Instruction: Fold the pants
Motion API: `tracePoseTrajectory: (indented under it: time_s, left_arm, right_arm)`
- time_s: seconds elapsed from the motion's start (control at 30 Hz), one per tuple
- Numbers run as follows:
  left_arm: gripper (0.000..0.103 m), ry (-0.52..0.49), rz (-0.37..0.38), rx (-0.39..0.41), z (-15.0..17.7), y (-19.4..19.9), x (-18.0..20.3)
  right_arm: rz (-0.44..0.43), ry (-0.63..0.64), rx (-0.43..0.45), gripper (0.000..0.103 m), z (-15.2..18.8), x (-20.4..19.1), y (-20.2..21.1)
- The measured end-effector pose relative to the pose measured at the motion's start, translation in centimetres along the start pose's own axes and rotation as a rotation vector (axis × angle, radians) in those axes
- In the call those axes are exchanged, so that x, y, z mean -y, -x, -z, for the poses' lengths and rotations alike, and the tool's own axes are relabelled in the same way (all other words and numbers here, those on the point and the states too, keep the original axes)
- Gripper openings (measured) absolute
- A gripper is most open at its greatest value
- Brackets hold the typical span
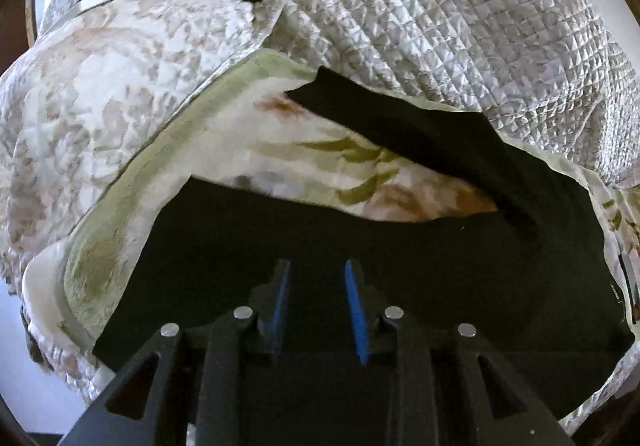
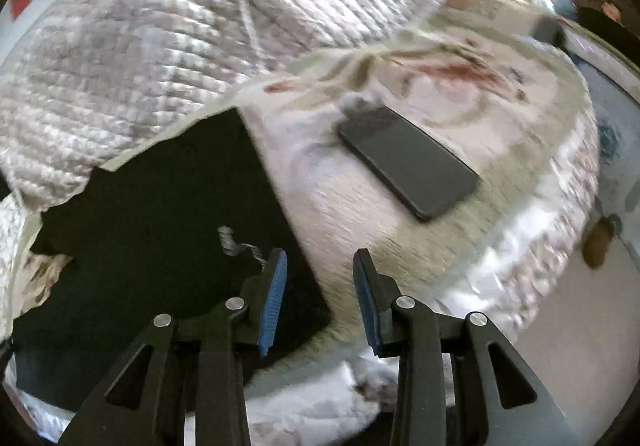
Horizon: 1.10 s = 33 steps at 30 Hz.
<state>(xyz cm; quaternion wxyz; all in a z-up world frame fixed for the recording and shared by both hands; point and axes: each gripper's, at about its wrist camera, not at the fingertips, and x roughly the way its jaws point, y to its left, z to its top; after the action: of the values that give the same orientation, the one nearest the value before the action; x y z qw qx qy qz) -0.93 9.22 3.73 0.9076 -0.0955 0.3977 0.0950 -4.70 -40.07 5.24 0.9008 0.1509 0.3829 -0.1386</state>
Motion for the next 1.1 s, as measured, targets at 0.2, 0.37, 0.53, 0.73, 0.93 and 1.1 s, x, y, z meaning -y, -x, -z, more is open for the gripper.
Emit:
tracePoseTrajectory:
  time_s: [0.2, 0.37, 0.53, 0.73, 0.93, 1.1]
  left_arm:
    - [0.039, -0.006, -0.050, 0.030, -1.7, -1.1, -0.6]
    - [0.041, 0.049, -0.116, -0.025, -0.8, -3.3, -3.2]
    - [0.041, 0.019, -0.098, -0.007, -1.2, -2.3, -1.6]
    - [0.041, -0.081, -0.001, 0.013, -1.3, -1.8, 3.2]
    - [0.042, -0.106, -0.029, -0.001, -1.2, -2.4, 4.6]
    - [0.044, -0.069, -0.086, -0.052, -0.7, -3.8, 3.4]
  right_arm:
    - [-0.166, 0.167, -0.064, 0.036, 0.0, -5.6, -3.4]
    - [-0.131, 0.200, -0.133, 0.036, 0.7, -6.3, -6.5]
    - [-0.175, 0.196, -0.115, 0.036, 0.0, -7.2, -5.9]
    - [-0.268, 0.298, -0.130, 0.036, 0.0, -11.9, -5.3]
    - [-0.269, 0.377, -0.149, 0.053, -0.6, -14.3, -6.4]
    - [-0.210, 0.334, -0.224, 0.054, -0.1, -13.1, -9.0]
